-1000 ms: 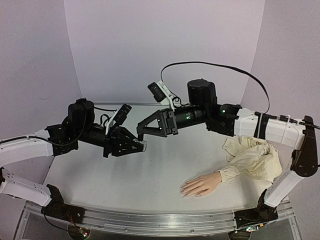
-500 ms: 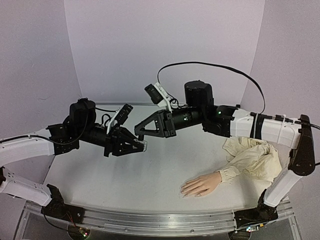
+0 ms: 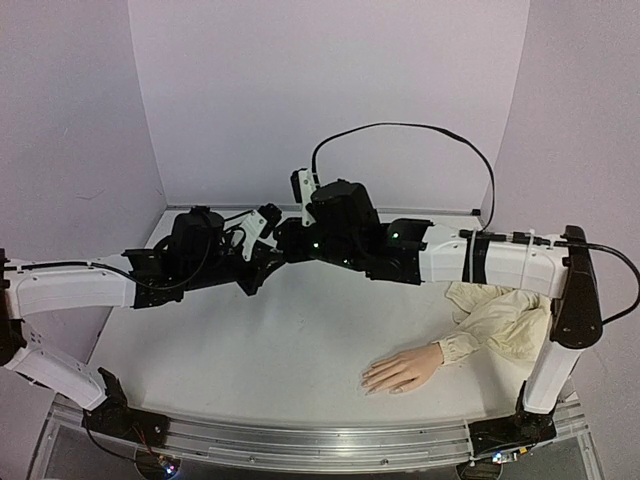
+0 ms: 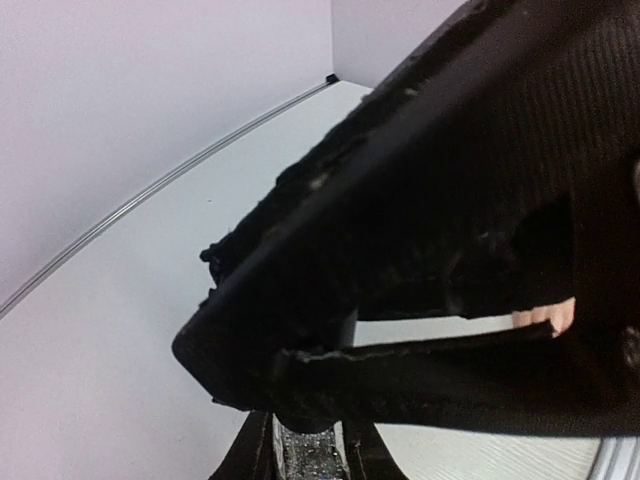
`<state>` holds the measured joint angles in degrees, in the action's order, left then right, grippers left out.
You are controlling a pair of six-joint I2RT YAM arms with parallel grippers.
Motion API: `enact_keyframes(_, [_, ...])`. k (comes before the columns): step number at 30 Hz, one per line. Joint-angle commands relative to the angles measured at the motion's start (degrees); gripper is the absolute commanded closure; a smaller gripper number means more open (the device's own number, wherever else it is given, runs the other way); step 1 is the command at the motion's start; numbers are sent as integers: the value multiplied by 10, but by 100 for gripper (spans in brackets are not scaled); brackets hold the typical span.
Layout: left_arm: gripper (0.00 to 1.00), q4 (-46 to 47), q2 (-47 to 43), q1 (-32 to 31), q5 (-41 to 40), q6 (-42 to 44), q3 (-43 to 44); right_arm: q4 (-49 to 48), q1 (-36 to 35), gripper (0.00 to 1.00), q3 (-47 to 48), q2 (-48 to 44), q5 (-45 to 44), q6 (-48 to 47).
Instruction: Paint the nails
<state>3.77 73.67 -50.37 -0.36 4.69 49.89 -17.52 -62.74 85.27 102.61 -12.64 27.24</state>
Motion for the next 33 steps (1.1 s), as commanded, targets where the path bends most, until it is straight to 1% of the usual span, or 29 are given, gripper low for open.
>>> enact_keyframes(1, [100,93,18,15,-167,-12,44,80,-41,100,33,12,-61,9])
enact_keyframes(2, [100,93,18,16,-159,-15,38,77,-38,100,35,11,-61,6])
enact_keyframes(3, [97,92,17,16,-151,-18,29,66,-32,100,30,8,-56,6])
enact_keyframes(4, [87,91,12,16,-142,-24,18,49,-22,100,14,4,-39,6])
enact_keyframes(7, [46,84,-23,16,-104,-41,-35,-18,28,100,-37,-10,6,15])
enact_keyframes(8, [37,80,-39,16,-90,-50,-54,-38,47,100,-50,-11,22,11])
enact_keyframes(9, [14,65,-58,16,-79,-62,-71,-57,60,100,-64,-10,23,-1])
enact_keyframes(10, [2,50,-78,16,-66,-69,-84,-82,77,100,-77,-7,27,-18])
enact_keyframes(11, [1,34,-98,16,-55,-75,-95,-104,86,100,-85,-1,32,-36])
enact_keyframes(14, [1,-21,-173,17,-38,-91,-119,-153,103,100,-85,42,22,-92])
enact_keyframes(15, [1,-41,-206,17,-32,-92,-121,-173,105,100,-88,57,9,-109])
enact_keyframes(18, [0,-97,-262,18,-38,-97,-110,-216,112,100,-88,109,-19,-145])
enact_keyframes(22, [0,-147,-293,18,-53,-100,-82,-220,117,100,-57,179,-41,-149])
enact_keyframes(24, [1,-167,-297,18,-61,-102,-71,-233,117,100,-59,195,-50,-149])
enact_keyframes(27, [1,-174,-298,18,-62,-101,-70,-242,117,100,-63,213,-61,-160])
enact_keyframes(28, [1,-174,-299,18,-62,-102,-72,-242,117,98,-67,217,-62,-163])
enact_keyframes(30, [1,-175,-299,18,-64,-106,-74,-246,117,91,-82,218,-65,-166])
enact_keyframes(31, [0,-175,-298,18,-67,-108,-74,-247,117,84,-89,216,-67,-165])
enact_keyframes(33, [1,-174,-295,18,-72,-111,-73,-248,117,63,-103,210,-73,-163])
